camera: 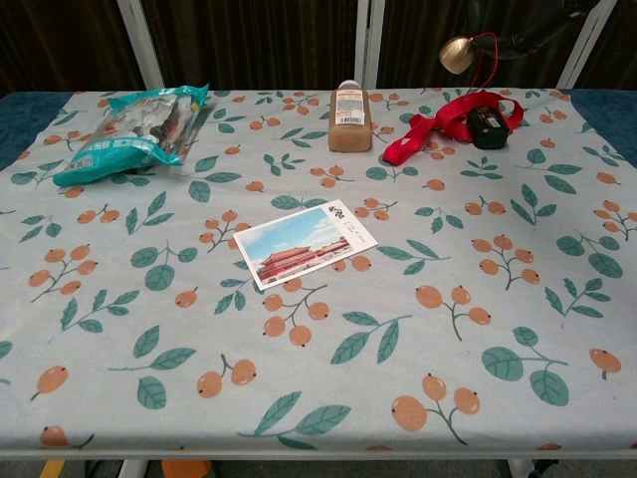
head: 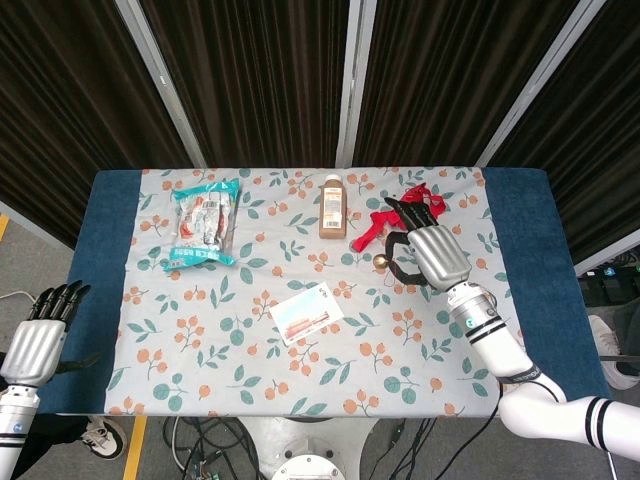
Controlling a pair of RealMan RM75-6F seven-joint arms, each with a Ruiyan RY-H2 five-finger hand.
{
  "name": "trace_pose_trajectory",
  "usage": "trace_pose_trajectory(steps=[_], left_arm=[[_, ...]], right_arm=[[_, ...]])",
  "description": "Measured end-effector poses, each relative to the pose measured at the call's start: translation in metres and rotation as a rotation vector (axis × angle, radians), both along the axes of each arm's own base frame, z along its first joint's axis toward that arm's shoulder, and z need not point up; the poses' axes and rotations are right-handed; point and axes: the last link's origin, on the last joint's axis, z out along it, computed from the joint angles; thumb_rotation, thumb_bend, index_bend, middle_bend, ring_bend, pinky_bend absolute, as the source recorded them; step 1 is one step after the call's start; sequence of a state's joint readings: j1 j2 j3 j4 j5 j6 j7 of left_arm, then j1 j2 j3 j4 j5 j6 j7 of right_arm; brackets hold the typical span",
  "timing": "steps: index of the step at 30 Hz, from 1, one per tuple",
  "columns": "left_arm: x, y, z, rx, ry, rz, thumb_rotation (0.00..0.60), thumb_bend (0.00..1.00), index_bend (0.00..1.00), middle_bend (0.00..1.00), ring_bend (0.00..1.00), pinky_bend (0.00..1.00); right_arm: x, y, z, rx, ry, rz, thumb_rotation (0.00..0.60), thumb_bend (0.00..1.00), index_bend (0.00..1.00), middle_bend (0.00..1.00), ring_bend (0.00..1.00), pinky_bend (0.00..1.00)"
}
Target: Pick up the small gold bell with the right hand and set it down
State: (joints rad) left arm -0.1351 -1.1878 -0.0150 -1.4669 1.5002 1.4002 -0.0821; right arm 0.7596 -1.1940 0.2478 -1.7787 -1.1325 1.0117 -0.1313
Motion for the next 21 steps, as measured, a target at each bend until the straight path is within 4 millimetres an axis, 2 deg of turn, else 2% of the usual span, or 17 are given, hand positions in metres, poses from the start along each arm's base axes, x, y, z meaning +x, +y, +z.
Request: trace_pose_trajectory(steps=[4, 9, 12, 16, 21], left_arm=[[-0.002, -0.001, 0.001, 0.003, -0.002, 0.004, 0.6, 0.02, 0.06, 0.03, 0.0, 0.04], [-0.003, -0.001, -0.001, -0.004, -0.006, 0.007, 0.6, 0.02, 0.06, 0.03, 0.0, 0.04], [-0.002, -0.001, -0.002, -0.005, -0.006, 0.001, 0.6, 0.02, 0.06, 0.03, 0.0, 0.04], [-0.002, -0.001, -0.001, -0.003, -0.001, 0.004, 0.6, 0.02, 0.06, 0.03, 0.0, 0.04], [-0.002, 0.0, -0.004, -0.009, -0.006, 0.005, 0.6, 0.02, 0.06, 0.03, 0.0, 0.04]], right_arm=[[0.001, -0.002, 0.006, -0.102, 0.074, 0.055, 0.6, 0.39, 0.74, 0.05, 0.0, 0.0], [0.003, 0.0, 0.006, -0.209, 0.068, 0.054, 0.6, 0.39, 0.74, 0.05, 0.0, 0.0], [0.004, 0.003, 0.006, -0.194, 0.063, 0.061, 0.6, 0.39, 0.74, 0.05, 0.0, 0.0], [-0.001, 0.001, -0.004, -0.127, 0.059, 0.062, 0.6, 0.39, 0.75, 0.06, 0.0, 0.0], [0.001, 0.004, 0.0, -0.195, 0.096, 0.071, 0.6, 0.39, 0.75, 0.05, 0.0, 0.0]])
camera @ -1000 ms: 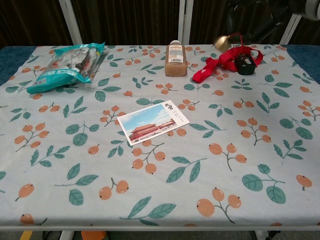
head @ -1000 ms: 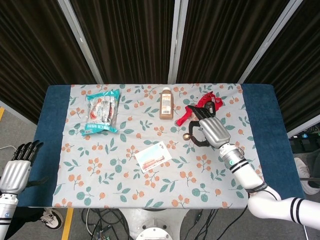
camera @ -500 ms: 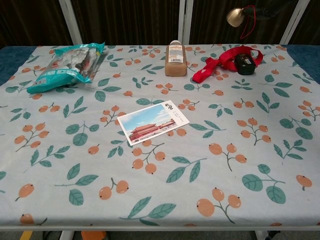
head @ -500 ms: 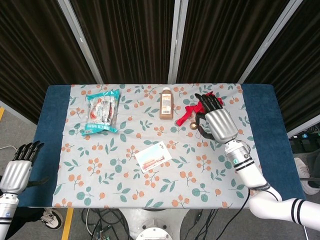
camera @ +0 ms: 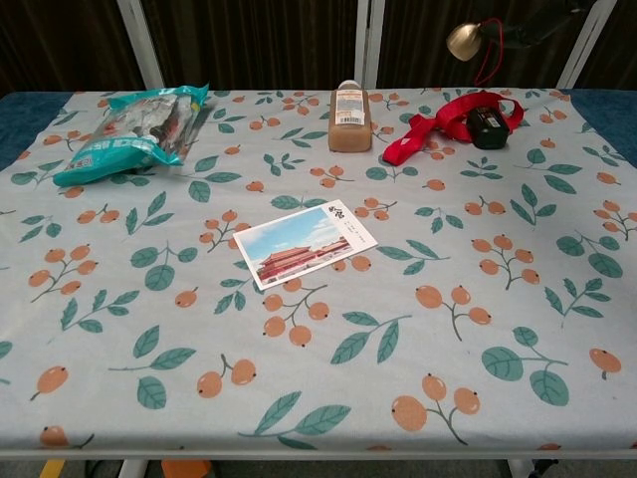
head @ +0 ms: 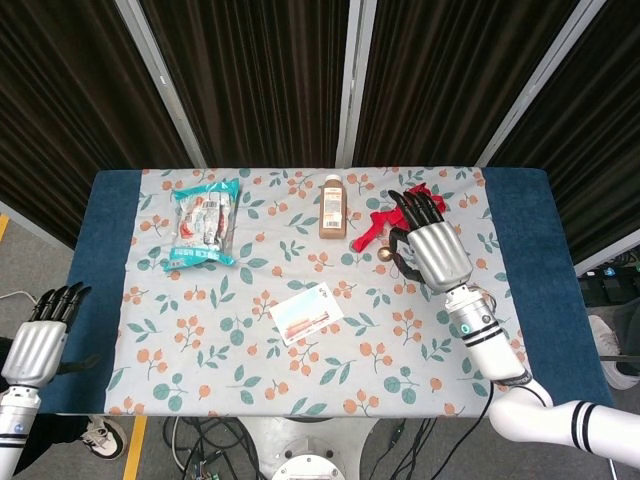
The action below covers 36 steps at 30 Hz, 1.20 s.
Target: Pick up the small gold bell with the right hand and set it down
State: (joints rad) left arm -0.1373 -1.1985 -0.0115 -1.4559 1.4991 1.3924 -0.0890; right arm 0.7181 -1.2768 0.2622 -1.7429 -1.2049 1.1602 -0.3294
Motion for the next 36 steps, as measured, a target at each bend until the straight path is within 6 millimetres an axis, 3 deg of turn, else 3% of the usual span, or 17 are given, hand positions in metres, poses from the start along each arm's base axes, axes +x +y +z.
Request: trace_pose_trajectory(steps=[3, 9, 16, 22, 31, 36], left_arm=[[0.0, 0.0, -0.001, -0.004, -0.001, -0.002, 0.6, 0.02, 0.06, 0.03, 0.0, 0.04], [-0.001, 0.0, 0.002, 0.002, -0.003, 0.001, 0.6, 0.02, 0.06, 0.03, 0.0, 0.04], [0.002, 0.002, -0.002, -0.007, 0.001, -0.008, 0.6, 0.02, 0.06, 0.03, 0.0, 0.04], [0.001, 0.0, 0.001, 0.002, -0.002, -0.002, 0.6, 0.02, 0.06, 0.03, 0.0, 0.04], [0.002, 0.002, 0.002, 0.001, -0.001, -0.007, 0.6, 0.02, 0.06, 0.03, 0.0, 0.04], [0.002, 0.002, 0.0, -0.003, -0.003, -0.003, 0.6, 0.02, 0.06, 0.03, 0.0, 0.04]], right_arm=[[0.003, 0.003, 0.009, -0.034, 0.027, 0.014, 0.6, 0.4, 0.76, 0.06, 0.0, 0.0], [-0.006, -0.004, 0.004, 0.005, 0.003, -0.005, 0.6, 0.43, 0.77, 0.08, 0.0, 0.0], [-0.007, -0.001, 0.018, -0.16, 0.059, 0.003, 0.6, 0.42, 0.78, 0.07, 0.0, 0.0], [-0.008, 0.007, -0.001, -0.036, 0.061, 0.042, 0.6, 0.42, 0.79, 0.09, 0.0, 0.0], [-0.029, 0.01, -0.025, 0.174, 0.155, -0.099, 0.6, 0.44, 0.81, 0.1, 0.0, 0.0], [-0.023, 0.006, -0.022, 0.093, 0.137, -0.049, 0.6, 0.42, 0.82, 0.1, 0.0, 0.0]])
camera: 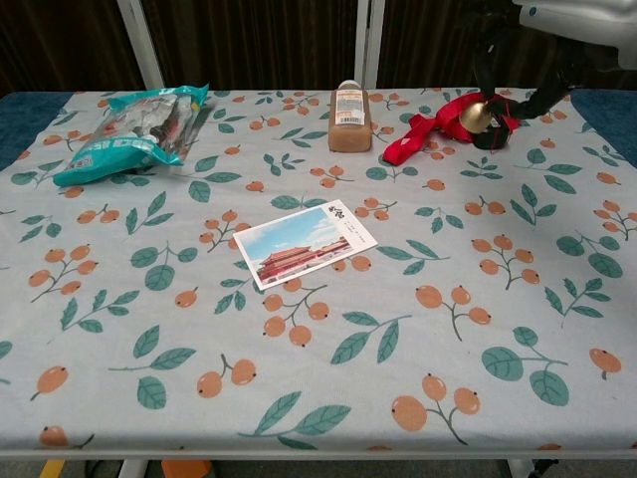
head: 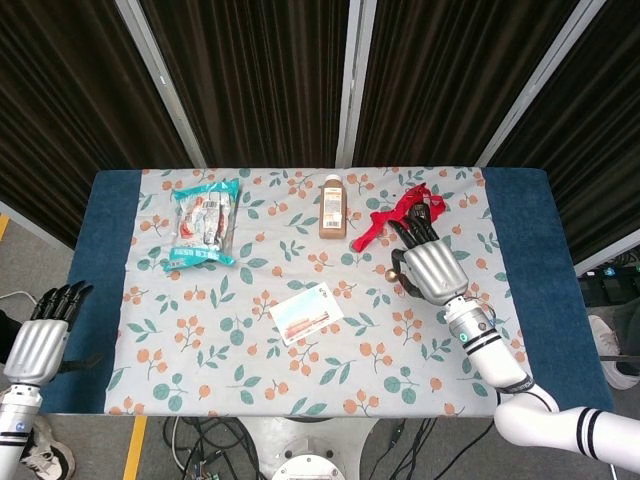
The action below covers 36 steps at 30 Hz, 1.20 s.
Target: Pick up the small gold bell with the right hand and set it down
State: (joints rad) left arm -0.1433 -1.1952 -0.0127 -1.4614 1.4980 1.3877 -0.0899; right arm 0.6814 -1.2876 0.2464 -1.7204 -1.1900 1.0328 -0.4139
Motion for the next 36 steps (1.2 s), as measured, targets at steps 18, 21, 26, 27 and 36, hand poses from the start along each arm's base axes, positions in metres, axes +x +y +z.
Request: trace_pose_trajectory(steps=[18, 21, 26, 27, 36], left_arm=[[-0.002, -0.002, -0.001, -0.001, -0.001, 0.005, 0.6, 0.02, 0.06, 0.03, 0.0, 0.04], [-0.002, -0.002, 0.001, 0.006, -0.001, 0.005, 0.6, 0.02, 0.06, 0.03, 0.0, 0.04], [-0.002, -0.003, -0.001, -0.004, -0.002, 0.006, 0.6, 0.02, 0.06, 0.03, 0.0, 0.04], [-0.002, -0.003, -0.001, -0.004, -0.002, 0.006, 0.6, 0.02, 0.06, 0.03, 0.0, 0.04], [-0.003, -0.003, -0.002, -0.006, -0.002, 0.008, 0.6, 0.02, 0.06, 0.03, 0.0, 0.04]], right_arm=[[0.008, -0.002, 0.01, -0.273, 0.108, 0.123, 0.6, 0.44, 0.85, 0.11, 0.0, 0.0], [-0.003, -0.01, 0.016, -0.329, 0.125, 0.12, 0.6, 0.43, 0.85, 0.11, 0.0, 0.0], [-0.005, -0.007, 0.009, -0.238, 0.027, 0.06, 0.6, 0.44, 0.85, 0.11, 0.0, 0.0], [-0.001, -0.003, 0.007, -0.209, -0.016, 0.058, 0.6, 0.42, 0.85, 0.11, 0.0, 0.0], [-0.009, 0.004, 0.0, -0.154, 0.008, 0.03, 0.6, 0.44, 0.85, 0.11, 0.0, 0.0]])
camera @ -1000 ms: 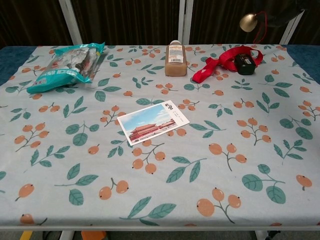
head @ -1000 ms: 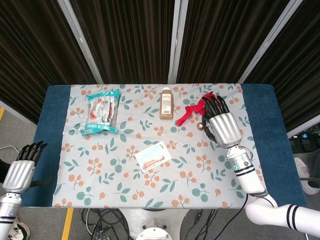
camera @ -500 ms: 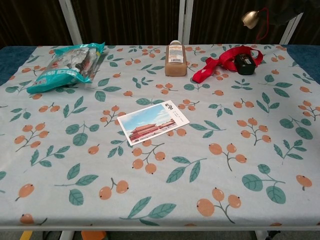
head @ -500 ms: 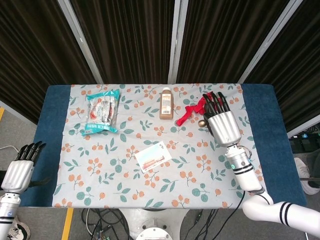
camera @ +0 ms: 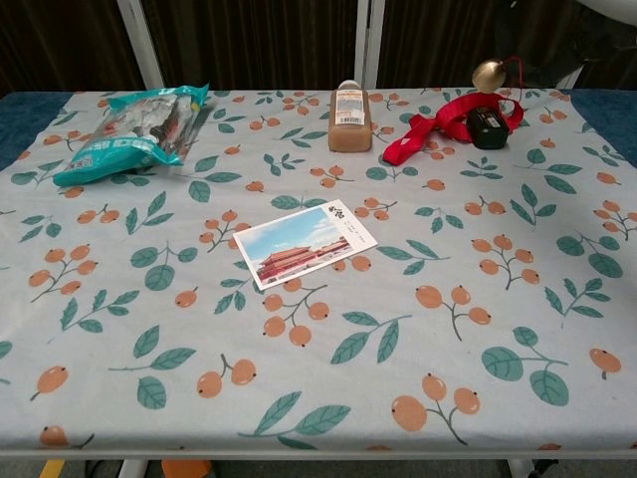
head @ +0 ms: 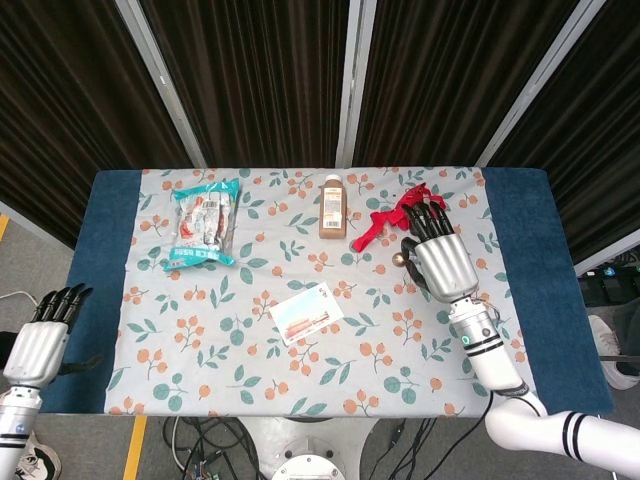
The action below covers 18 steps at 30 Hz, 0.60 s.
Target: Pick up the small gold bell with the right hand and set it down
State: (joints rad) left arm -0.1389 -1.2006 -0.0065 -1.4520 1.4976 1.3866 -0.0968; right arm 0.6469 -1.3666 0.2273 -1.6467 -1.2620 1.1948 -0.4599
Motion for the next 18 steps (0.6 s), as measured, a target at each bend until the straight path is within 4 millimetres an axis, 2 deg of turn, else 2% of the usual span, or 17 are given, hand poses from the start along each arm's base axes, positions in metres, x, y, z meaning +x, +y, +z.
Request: trace_pose_trajectory(steps=[9, 18], left_arm=[[0.0, 0.0, -0.001, -0.001, -0.003, 0.002, 0.6, 0.02, 0.06, 0.03, 0.0, 0.04], [-0.003, -0.002, 0.001, 0.004, -0.007, 0.007, 0.6, 0.02, 0.06, 0.03, 0.0, 0.04]], right_arm=[[-0.02, 0.006, -0.023, 0.125, 0.142, -0.061, 0.6, 0.44, 0.85, 0.1, 0.0, 0.0], [-0.031, 0.0, -0.04, 0.194, 0.257, -0.134, 0.6, 0.43, 0.85, 0.1, 0.0, 0.0]])
